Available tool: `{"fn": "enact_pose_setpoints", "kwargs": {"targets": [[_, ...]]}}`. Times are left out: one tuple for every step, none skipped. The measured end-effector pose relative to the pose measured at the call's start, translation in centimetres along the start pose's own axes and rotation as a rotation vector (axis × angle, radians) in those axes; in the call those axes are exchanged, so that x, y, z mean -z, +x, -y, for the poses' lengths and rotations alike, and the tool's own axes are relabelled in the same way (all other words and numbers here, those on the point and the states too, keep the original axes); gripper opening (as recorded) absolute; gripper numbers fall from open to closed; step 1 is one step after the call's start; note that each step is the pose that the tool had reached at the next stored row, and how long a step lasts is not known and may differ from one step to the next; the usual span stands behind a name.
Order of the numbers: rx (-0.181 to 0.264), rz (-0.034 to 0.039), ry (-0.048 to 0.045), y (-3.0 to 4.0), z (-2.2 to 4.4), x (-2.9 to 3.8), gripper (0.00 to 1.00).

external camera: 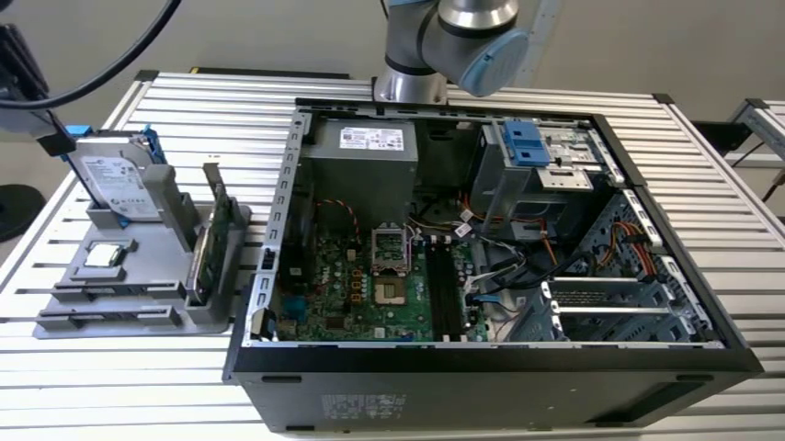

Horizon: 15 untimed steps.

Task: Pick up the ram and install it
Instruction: 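Reach for the ram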

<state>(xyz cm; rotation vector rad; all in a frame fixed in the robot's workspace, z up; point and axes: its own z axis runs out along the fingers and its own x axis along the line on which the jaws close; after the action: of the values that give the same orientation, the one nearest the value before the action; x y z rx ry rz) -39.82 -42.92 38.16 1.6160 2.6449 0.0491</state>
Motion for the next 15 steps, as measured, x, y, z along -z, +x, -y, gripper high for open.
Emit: {"fn": "enact_pose_setpoints", "kwargs": {"targets": [[-0.006,0.0003,0.0001,0.0,0.01,0.0,0.0],[-0.012,0.0006,0.0003,0.0,0.01,0.0,0.0],[-0.018,0.0009,0.0003,0.0,0.02,0.0,0.0],[-0.024,0.0012,0.0005,0.0,0.03,0.0,0.0],[-0.03,0.0015,0.0006,0.0,0.04,0.0,0.0],[-0.036,0.0017,0.0007,0.0,0.05,0.0,0.0],[-0.042,0.002,0.0008,-0.01,0.05,0.0,0.0],[-0.048,0.0023,0.0011,-0.01,0.06,0.0,0.0],[-0.054,0.0025,0.0013,-0.01,0.07,0.0,0.0],[-0.061,0.0028,0.0016,-0.01,0.08,0.0,0.0],[-0.067,0.003,0.0018,-0.01,0.09,0.0,0.0],[-0.073,0.0033,0.002,-0.02,0.09,0.0,0.0],[-0.08,0.0036,0.0022,-0.02,0.1,0.0,0.0],[-0.087,0.0039,0.0023,-0.03,0.1,0.01,0.0],[-0.093,0.0042,0.0024,-0.03,0.11,0.0,0.0]]}}
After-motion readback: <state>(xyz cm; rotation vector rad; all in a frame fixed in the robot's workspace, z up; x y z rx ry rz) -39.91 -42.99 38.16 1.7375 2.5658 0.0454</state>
